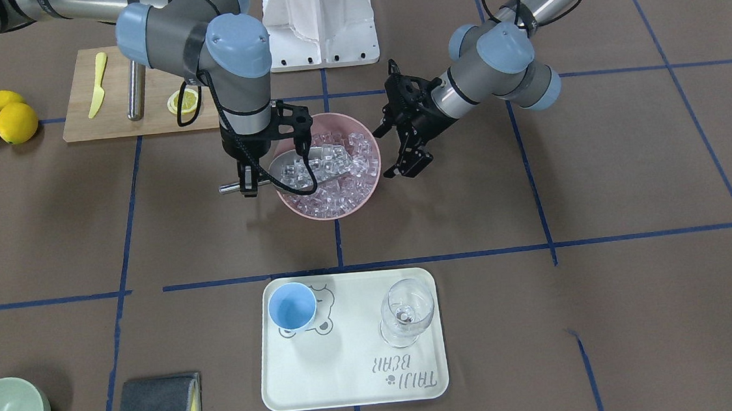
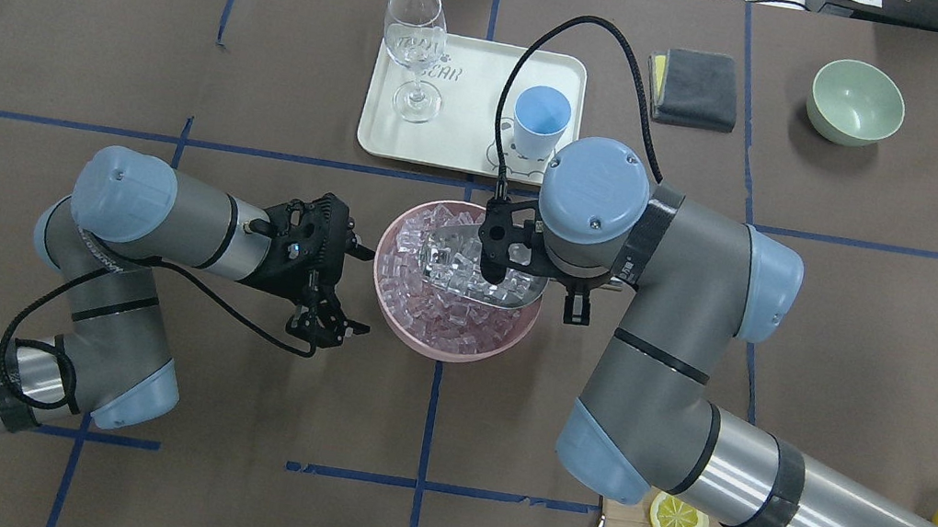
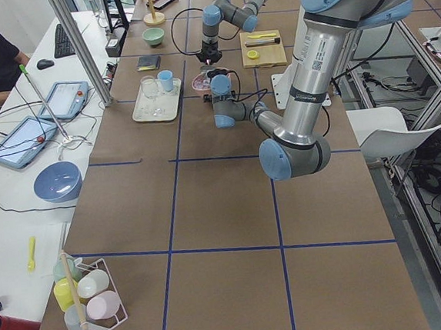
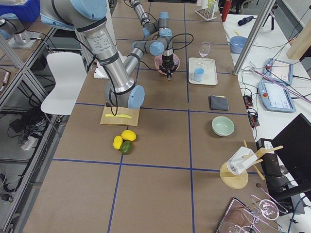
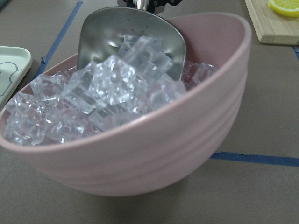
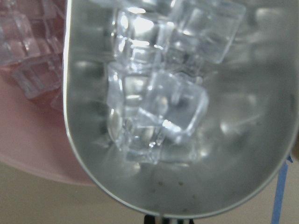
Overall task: Put ice in cup with scoop
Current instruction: 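Lift the filled scoop out of the bowl with the right gripper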
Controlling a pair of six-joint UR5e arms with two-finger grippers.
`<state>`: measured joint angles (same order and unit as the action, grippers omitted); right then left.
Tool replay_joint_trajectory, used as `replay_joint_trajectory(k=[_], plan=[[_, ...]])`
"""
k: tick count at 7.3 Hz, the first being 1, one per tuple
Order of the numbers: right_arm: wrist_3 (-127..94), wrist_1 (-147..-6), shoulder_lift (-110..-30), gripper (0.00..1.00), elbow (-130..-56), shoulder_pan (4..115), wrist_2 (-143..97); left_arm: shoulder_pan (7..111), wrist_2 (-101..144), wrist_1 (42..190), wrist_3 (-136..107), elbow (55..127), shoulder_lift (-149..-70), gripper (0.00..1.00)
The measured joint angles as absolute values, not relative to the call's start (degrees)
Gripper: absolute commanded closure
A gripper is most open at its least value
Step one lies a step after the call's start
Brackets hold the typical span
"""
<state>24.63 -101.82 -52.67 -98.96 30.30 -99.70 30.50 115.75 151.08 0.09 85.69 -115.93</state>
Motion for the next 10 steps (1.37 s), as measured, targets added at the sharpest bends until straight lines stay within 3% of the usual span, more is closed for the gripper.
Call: replay_joint_trajectory(k=[6, 10], plan=[[24.45, -102.26, -53.09, 1.0, -101.91, 32.13, -103.88, 30.86, 115.81, 150.97, -0.03, 86.11, -115.38, 0.01], [24.08, -108.65, -53.0, 1.0, -105.95, 36.8, -107.88, 33.99, 115.72, 144.02, -1.07, 93.4, -110.52, 0.0]])
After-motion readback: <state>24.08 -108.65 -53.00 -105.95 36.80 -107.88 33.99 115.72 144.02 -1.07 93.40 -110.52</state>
